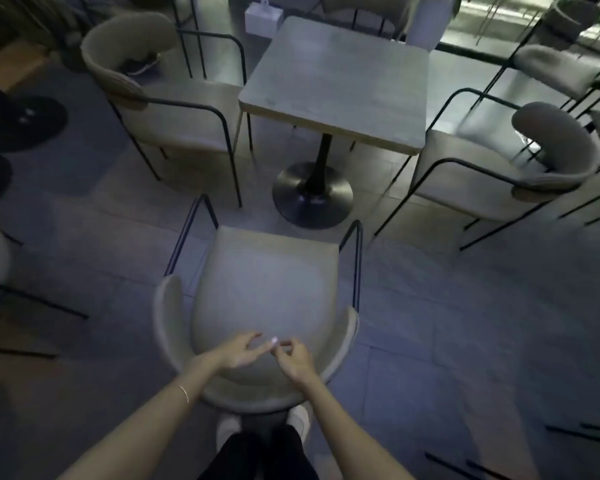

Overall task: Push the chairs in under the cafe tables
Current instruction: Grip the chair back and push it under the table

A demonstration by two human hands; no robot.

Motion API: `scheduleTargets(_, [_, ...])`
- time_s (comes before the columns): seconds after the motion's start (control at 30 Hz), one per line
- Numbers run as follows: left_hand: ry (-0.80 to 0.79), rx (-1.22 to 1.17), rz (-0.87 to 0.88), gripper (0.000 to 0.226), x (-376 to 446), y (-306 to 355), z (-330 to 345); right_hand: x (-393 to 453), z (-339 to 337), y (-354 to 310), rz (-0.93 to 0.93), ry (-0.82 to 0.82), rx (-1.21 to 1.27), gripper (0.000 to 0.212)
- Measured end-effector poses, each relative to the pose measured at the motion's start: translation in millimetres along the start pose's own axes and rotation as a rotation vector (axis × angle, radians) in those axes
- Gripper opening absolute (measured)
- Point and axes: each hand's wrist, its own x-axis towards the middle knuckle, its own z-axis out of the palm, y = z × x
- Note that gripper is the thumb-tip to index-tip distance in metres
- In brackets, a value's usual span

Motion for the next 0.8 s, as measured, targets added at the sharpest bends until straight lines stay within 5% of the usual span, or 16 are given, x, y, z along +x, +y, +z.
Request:
scheduleTargets(0.17, [-0.108, 0.327, 0.095, 0.135, 0.7, -58.4, 10.6, -22.6, 43.0, 14.1, -0.078, -0.018, -0.4, 0.055])
scheduleTargets(0.3, [-0.115, 0.535, 0.314, 0.114, -6.3, -91.1, 3.8, -29.9, 72.4, 16.4, -0.184, -0.069, -0.709, 0.075])
scheduleTargets(0.47, [-0.146, 1.009, 0.397, 0.074, -2.8, -104.0, -9.5, -24.6, 89.8, 15.7, -0.176, -0.069, -1.007, 0.058])
scheduleTargets(0.6, [-0.186, 1.161, 0.376, 0.069, 14.0, -106.3, -17.0, -11.9, 95.3, 5.4, -0.092, -0.032, -1.14, 0.039])
scheduleTargets(0.8, [-0.229, 1.207, 0.423, 0.069, 37.6, -91.8, -44.0, 10.2, 78.3, -16.0, -0.111, -0.043, -1.176, 0.039])
